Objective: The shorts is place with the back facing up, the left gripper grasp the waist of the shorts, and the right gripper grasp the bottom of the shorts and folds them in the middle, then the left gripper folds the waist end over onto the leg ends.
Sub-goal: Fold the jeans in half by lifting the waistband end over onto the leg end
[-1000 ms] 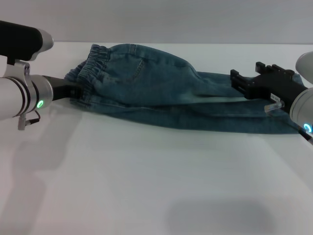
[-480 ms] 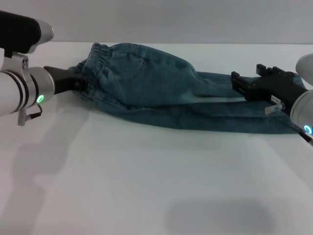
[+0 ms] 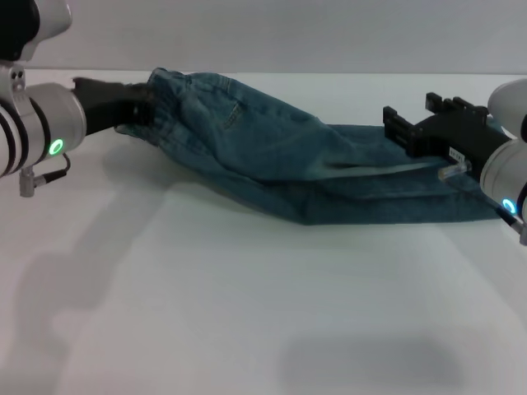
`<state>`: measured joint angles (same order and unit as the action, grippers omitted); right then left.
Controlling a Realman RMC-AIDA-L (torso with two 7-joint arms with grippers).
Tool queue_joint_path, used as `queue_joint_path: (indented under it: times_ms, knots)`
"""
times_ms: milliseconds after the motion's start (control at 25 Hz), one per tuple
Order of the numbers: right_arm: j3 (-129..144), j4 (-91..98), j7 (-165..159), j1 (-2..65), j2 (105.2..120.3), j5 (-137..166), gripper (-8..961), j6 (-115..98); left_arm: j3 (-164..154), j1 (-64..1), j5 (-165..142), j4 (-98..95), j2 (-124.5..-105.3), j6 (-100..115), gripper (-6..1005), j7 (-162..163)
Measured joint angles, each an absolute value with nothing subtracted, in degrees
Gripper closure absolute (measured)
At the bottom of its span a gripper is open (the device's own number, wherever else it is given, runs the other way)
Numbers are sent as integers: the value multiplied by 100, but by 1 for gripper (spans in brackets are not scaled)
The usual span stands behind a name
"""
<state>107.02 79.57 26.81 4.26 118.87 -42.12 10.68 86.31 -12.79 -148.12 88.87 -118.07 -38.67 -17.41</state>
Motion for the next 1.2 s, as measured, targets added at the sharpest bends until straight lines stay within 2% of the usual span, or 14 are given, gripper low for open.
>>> queue_joint_path:
  times_ms: [560, 920, 1200]
  knots:
    - [11441, 6244, 2431, 1368, 11917, -4314, 335, -680, 8154, -960, -14669, 10249, -11797, -3913, 977, -1749]
    - [12084, 5540, 2330, 2221, 11926, -4986, 335, -740, 7900, -972, -14656, 10918, -11794, -3904, 977, -1789]
    - [12464, 5543, 2327, 2524, 11915, -5540, 335, -691, 7867, -973, -14649, 11009, -11794, -3895, 977, -1791]
